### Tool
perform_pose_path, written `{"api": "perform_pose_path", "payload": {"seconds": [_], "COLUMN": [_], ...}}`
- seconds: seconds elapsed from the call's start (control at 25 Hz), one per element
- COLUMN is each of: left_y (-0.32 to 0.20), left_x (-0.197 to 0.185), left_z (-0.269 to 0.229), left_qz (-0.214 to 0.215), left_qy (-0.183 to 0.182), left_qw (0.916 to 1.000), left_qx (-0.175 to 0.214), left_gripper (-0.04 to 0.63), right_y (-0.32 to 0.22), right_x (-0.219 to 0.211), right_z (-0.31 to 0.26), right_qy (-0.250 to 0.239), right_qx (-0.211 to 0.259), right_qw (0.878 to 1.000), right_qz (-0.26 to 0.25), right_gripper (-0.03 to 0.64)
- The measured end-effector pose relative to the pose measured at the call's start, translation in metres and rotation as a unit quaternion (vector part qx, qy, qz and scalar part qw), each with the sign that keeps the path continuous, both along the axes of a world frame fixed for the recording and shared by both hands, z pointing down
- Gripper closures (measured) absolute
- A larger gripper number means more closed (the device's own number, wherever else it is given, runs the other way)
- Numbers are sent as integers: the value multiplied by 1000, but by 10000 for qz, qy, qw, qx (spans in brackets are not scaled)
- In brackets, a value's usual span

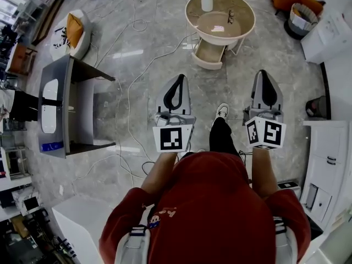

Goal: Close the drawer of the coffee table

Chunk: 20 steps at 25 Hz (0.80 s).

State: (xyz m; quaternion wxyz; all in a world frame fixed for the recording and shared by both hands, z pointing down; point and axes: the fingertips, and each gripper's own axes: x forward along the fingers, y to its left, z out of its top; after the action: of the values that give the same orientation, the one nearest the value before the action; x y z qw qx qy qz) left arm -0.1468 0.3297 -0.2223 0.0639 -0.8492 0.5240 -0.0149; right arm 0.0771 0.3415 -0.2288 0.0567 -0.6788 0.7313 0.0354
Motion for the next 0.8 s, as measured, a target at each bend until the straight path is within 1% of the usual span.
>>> {"api": "perform_pose_path", "payload": {"seconds": [0.08, 0.2, 0.32, 0.44, 0.48, 0.6, 0.64, 0.8], "left_y": [-25, -73, -125, -172, -188, -231, -242, -279], "left_x": [11, 27, 48, 75, 84, 105, 111, 129], "left_z": [2, 6, 7, 8, 9, 9, 8, 8], "left_qz": [-26, -101, -191, -170, -166, -205, -208, -124], "left_qy": [-63, -51, -104, -156, -176, -112, -111, -233], "left_qw": [10000, 9998, 9996, 9996, 9996, 9996, 9996, 9996], "left_qx": [-60, -160, -155, -146, -170, -164, -132, -91], "left_gripper": [588, 588, 588, 588, 588, 588, 588, 588], "right_y": [-27, -74, -128, -177, -193, -237, -249, -289], "right_x": [11, 30, 49, 71, 79, 99, 104, 117], "right_z": [2, 5, 5, 11, 12, 10, 9, 10], "right_qy": [-25, -34, -4, 146, 105, -271, -290, -38], "right_qx": [-19, -32, -77, -193, -233, -270, -254, -221], "right_qw": [10000, 10000, 10000, 9996, 9994, 9986, 9986, 9991], "right_qz": [-3, -38, -63, -173, -221, -352, -368, -373], "right_gripper": [594, 594, 594, 594, 594, 594, 594, 594]}}
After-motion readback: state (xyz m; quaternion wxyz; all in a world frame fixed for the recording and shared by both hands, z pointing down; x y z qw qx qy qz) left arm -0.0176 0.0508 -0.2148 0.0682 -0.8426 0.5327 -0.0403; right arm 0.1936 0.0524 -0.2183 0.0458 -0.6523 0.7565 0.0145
